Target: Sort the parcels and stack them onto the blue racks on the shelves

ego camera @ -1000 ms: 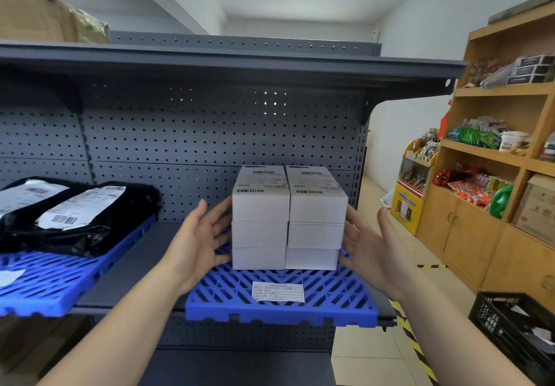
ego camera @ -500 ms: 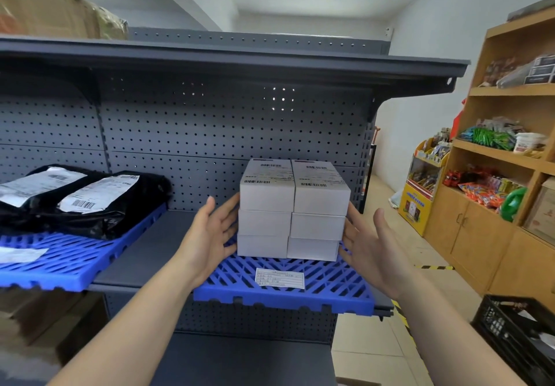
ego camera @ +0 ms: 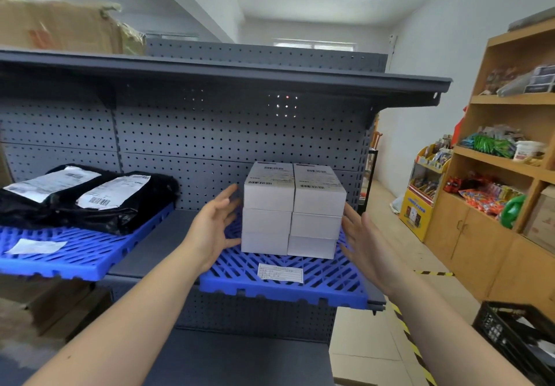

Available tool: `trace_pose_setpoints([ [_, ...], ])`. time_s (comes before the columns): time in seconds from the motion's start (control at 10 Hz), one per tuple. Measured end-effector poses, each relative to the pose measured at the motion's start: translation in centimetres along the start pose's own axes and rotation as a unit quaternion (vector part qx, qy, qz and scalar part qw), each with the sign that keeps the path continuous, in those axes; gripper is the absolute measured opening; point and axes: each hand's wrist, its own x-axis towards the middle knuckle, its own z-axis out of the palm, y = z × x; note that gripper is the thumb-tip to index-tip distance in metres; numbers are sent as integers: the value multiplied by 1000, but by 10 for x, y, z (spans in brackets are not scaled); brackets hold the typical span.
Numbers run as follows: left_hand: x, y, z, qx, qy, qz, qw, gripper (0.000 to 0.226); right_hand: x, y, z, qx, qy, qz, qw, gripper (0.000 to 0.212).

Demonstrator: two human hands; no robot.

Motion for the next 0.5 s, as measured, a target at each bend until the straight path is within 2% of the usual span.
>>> trace_pose_setpoints([
  [0.1,-8,12,-4,35,5,2,999,60,-6,-12,5,-25,78,-22,996,71],
  [0.2,-20,23,-16,82,-9,-7,997,76,-10,-26,13,-75,126,-65,987,56],
  [0.4,-42,57,-41,142,10,27,990,53,-25,-54,48,-111,157,-66,979,66],
  [0.5,-59,75,-52,169,26,42,984,49,-35,-62,69,-144,188,-77,969,66],
])
